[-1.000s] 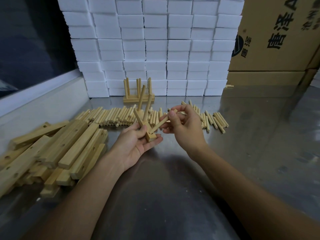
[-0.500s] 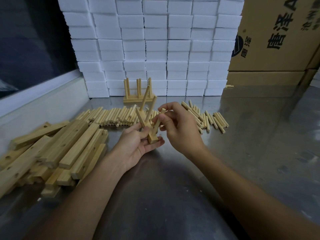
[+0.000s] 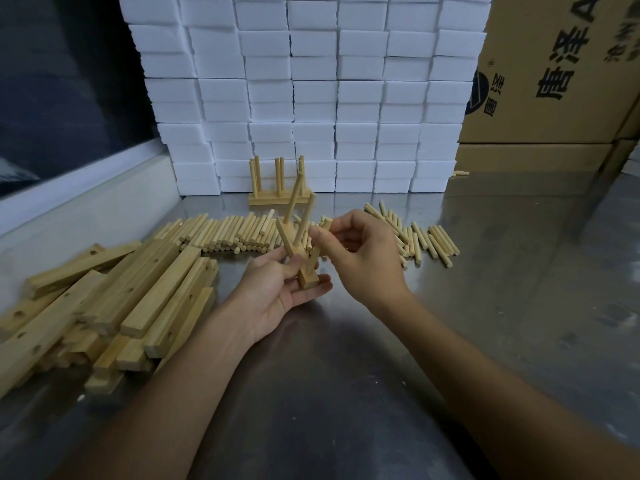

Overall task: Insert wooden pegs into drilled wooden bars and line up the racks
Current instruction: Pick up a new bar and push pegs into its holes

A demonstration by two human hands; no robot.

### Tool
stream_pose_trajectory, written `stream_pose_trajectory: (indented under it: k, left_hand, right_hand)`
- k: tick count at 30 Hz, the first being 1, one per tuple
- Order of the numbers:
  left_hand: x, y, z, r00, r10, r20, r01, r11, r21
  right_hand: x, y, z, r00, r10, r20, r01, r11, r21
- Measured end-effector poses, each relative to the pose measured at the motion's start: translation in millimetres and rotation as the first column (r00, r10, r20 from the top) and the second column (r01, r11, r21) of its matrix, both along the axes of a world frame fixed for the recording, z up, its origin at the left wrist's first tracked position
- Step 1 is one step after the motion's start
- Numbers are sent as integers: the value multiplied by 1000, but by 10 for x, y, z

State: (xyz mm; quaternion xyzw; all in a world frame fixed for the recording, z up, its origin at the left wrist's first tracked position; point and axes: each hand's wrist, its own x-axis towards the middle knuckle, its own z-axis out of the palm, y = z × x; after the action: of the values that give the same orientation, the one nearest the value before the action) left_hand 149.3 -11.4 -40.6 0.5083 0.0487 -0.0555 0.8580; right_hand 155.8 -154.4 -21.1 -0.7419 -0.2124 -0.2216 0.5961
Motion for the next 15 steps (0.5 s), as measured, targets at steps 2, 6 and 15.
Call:
stream_pose_trajectory:
  k: [2, 6, 15]
  left_hand:
    - [-1, -1, 0, 1000, 6, -2, -6, 1000, -2]
    - [2, -3, 3, 1000, 8, -18, -7, 1000, 18]
    - [-3, 2, 7, 999, 4, -33, -3, 1000, 21]
  right_hand:
    - [1, -5, 0, 1000, 7, -14, -7, 1000, 9]
    - [7, -17, 4, 997, 67, -40, -68, 997, -26]
    - [5, -17, 7, 983, 170, -73, -168, 985, 28]
